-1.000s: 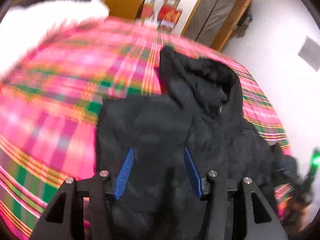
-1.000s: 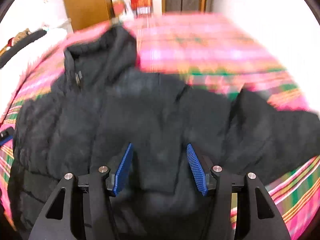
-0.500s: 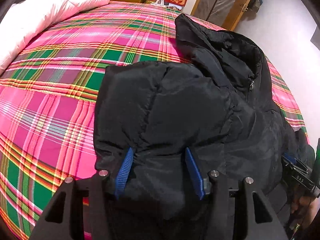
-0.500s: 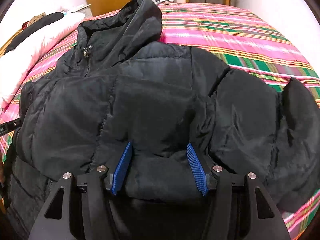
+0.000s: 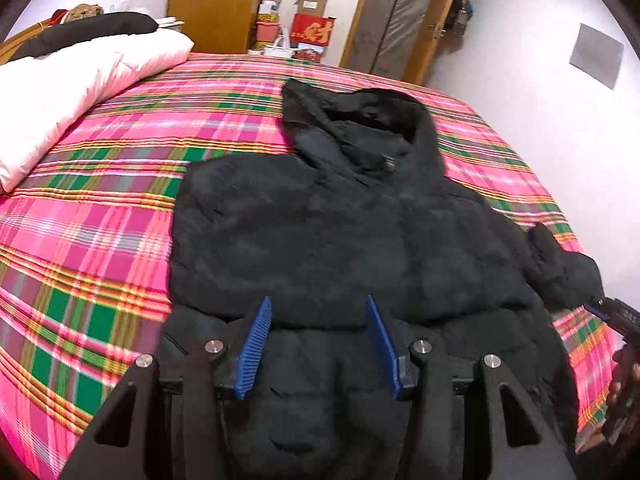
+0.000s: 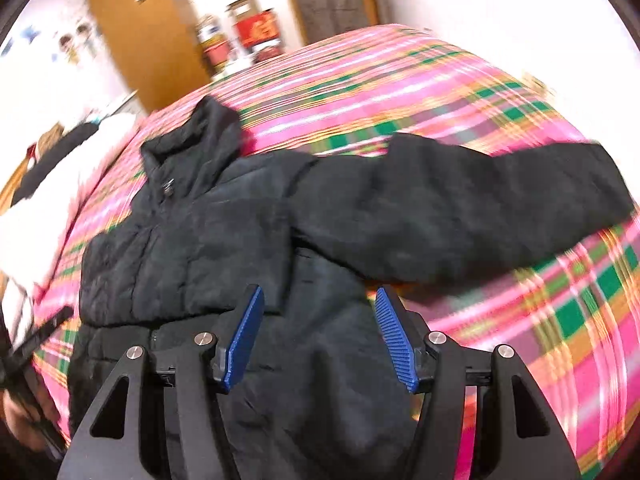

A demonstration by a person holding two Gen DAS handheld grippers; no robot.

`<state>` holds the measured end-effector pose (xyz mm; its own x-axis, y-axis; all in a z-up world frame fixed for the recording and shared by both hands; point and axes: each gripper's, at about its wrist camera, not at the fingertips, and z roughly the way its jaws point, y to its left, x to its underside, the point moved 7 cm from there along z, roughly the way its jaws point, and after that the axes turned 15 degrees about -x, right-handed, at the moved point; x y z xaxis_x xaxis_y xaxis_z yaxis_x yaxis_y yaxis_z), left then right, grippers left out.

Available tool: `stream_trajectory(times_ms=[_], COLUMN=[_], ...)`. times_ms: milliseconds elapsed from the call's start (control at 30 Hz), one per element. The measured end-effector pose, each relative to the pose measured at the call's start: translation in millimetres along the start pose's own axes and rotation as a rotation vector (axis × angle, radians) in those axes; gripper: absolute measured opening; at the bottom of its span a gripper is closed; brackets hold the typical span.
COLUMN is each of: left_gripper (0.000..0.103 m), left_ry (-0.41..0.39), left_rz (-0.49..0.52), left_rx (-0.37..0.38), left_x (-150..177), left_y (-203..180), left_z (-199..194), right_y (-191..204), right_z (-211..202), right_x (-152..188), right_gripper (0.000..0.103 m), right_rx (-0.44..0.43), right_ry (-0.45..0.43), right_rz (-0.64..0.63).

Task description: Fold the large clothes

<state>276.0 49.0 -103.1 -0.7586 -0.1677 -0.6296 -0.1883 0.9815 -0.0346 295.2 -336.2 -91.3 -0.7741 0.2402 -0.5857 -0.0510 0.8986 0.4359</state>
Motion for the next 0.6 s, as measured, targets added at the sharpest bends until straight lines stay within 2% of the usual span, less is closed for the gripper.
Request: stream_trajectory(times_ms=[33, 233, 333, 433, 600], left_gripper=[0.051, 0.051, 0.051, 0.051, 0.051], left_ry=[-0.002, -0.044, -0.049, -0.048, -0.04], left_rz=[0.011, 0.106, 0.141, 0.144, 0.12], left_rx=[0.01, 0.024, 0.033, 0.042, 0.034], left_x=[1, -4, -5, -9, -14], left_y=[-5, -30, -40, -44, -40], left_z=[-1, 4, 8, 14, 21], right_y=[-12, -103, -147, -187, -229], right_z=[-7, -33, -34, -38, -35], right_x=[1, -4, -9, -13, -15], right_gripper=[0.067, 0.067, 0.067, 0.067, 0.067], right_rx=[0.003, 0.08, 0.066, 0.116, 0.108], right_ry=[-0.007, -0.126, -0.173, -0.225, -0.268], right_rz=[0.033, 0.31, 0.444, 0.52, 0.611])
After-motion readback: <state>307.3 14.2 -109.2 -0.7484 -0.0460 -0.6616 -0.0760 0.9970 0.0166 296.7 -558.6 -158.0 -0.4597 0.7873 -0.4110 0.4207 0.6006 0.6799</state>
